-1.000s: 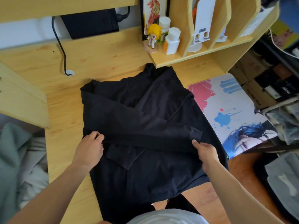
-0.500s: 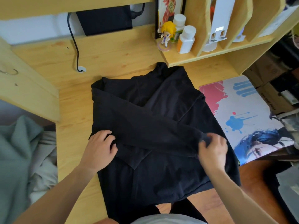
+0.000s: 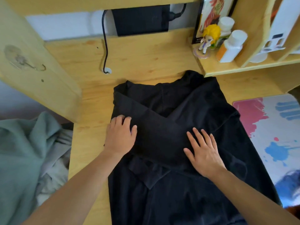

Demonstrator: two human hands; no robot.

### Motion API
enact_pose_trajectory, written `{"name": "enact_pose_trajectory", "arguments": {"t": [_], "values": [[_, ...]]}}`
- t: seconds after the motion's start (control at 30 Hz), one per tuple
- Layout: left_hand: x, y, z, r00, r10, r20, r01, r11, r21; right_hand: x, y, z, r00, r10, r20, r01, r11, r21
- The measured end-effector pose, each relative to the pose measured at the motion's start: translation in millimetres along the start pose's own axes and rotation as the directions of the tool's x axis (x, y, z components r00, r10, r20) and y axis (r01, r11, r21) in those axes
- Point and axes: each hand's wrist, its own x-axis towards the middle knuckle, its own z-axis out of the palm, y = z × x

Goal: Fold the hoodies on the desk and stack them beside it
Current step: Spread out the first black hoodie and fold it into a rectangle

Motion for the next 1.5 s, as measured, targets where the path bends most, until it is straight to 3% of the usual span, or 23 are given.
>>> {"name": "enact_pose_trajectory", "arguments": {"t": [0.1,0.3,0.53,0.6,0.7,0.77,0.83,0.87,0.93,1.0,1.07,1.17,1.37,1.43,1.5], "values": [[59,-15,0,0.991,0.089,-0.104,-0.087,0.996,0.024,18,-7,-3,0.984,0.018,-0.177,-0.001,0.995,0.095],[146,-58,-13,0.987,0.156,0.049,-0.162,0.975,0.153,35,-5,12,0.952,0.098,-0.291,-0.043,0.981,0.191],[137,-119,-32,0.942,0.294,0.164,-0.322,0.928,0.188,44,6,13,0.918,0.098,-0.384,-0.003,0.971,0.241],[141,-129,-31,0.965,0.242,0.105,-0.253,0.961,0.109,50,10,1,0.936,0.108,-0.335,0.014,0.94,0.342],[148,-126,-24,0.999,-0.022,-0.032,0.018,0.991,-0.131,60,9,-19,0.956,0.117,-0.267,-0.003,0.919,0.394],[145,-109,-23,0.951,-0.296,-0.089,0.269,0.935,-0.232,69,6,-20,0.968,0.098,-0.231,-0.011,0.937,0.35],[132,-82,-24,0.892,-0.414,-0.181,0.371,0.899,-0.232,73,7,-16,0.97,0.113,-0.214,-0.04,0.947,0.318],[121,-68,-22,0.898,-0.363,-0.248,0.318,0.926,-0.202,72,8,-12,0.967,0.108,-0.233,-0.035,0.953,0.3],[89,-37,-8,0.943,-0.108,-0.314,0.086,0.993,-0.085,66,9,-6,0.947,0.074,-0.312,0.014,0.963,0.27],[54,-15,16,0.977,0.077,-0.198,-0.07,0.997,0.042,57,10,-1,0.926,0.056,-0.372,0.028,0.975,0.219],[33,-11,39,0.998,0.018,-0.054,-0.013,0.996,0.088,50,13,7,0.927,0.09,-0.365,-0.035,0.987,0.156],[34,-19,50,0.993,-0.117,-0.001,0.116,0.989,0.092,45,28,9,0.945,0.17,-0.28,-0.141,0.982,0.124],[61,-42,38,0.995,-0.067,0.068,0.056,0.987,0.149,17,45,12,0.998,0.057,-0.023,-0.057,0.998,-0.016],[60,-33,28,0.991,-0.103,0.084,0.084,0.975,0.208,12,44,8,0.995,0.093,0.035,-0.091,0.995,-0.039],[30,-5,19,0.998,-0.067,0.019,0.063,0.982,0.179,10,38,-3,0.982,0.187,-0.011,-0.187,0.982,-0.002]]}}
